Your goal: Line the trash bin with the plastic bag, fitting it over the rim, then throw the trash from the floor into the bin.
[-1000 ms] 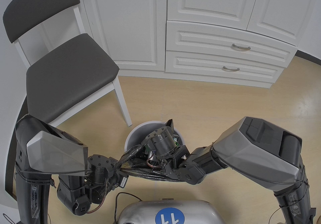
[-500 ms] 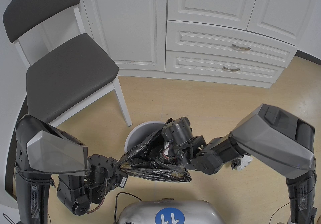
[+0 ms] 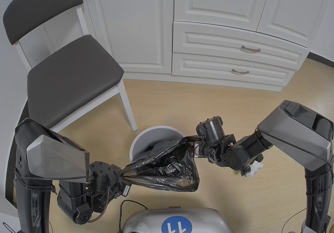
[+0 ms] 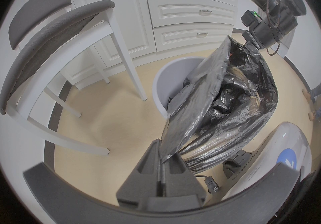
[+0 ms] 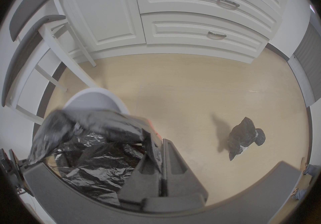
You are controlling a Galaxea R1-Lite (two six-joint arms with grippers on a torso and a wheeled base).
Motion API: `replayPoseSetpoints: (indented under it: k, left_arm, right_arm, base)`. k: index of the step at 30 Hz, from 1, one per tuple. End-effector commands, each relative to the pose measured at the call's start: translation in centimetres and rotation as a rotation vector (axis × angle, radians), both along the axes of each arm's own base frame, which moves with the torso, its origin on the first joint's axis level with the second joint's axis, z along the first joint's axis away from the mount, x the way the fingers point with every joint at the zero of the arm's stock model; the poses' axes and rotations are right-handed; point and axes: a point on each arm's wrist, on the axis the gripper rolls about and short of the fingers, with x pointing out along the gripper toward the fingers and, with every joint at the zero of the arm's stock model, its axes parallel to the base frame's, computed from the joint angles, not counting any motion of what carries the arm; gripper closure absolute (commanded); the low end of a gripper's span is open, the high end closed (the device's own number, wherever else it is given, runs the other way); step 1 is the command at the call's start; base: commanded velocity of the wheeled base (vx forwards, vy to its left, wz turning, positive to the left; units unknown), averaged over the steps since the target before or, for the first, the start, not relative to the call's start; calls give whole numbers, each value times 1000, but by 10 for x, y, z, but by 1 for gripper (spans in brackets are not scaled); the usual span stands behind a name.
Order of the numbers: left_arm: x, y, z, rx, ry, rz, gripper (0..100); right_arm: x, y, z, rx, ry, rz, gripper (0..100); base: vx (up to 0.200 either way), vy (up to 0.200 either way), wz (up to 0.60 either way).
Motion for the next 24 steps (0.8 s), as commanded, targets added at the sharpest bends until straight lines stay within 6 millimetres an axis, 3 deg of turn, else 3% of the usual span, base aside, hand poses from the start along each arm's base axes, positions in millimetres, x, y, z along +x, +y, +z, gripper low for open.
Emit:
replayPoseSetpoints:
  k: [1, 6, 13, 24]
  left_arm:
    - [-1, 3, 3, 1, -1, 6, 100]
    - [-3, 6, 6, 0, -2, 10, 100]
    - [-1, 13, 3, -14, 24, -6, 100]
    - [-1, 11, 0, -14, 31, -21, 100]
  right_arm:
    - [3, -12, -8, -27, 1, -6, 100]
    - [1, -20, -14, -61, -24, 14, 100]
    - [-16, -38, -28, -114, -174, 214, 100]
    - [-41, -33, -40, -181, -271, 316, 100]
  base:
    - [0, 0, 0]
    - [0, 0, 0]
    - [0, 0, 0]
    - [0, 0, 0]
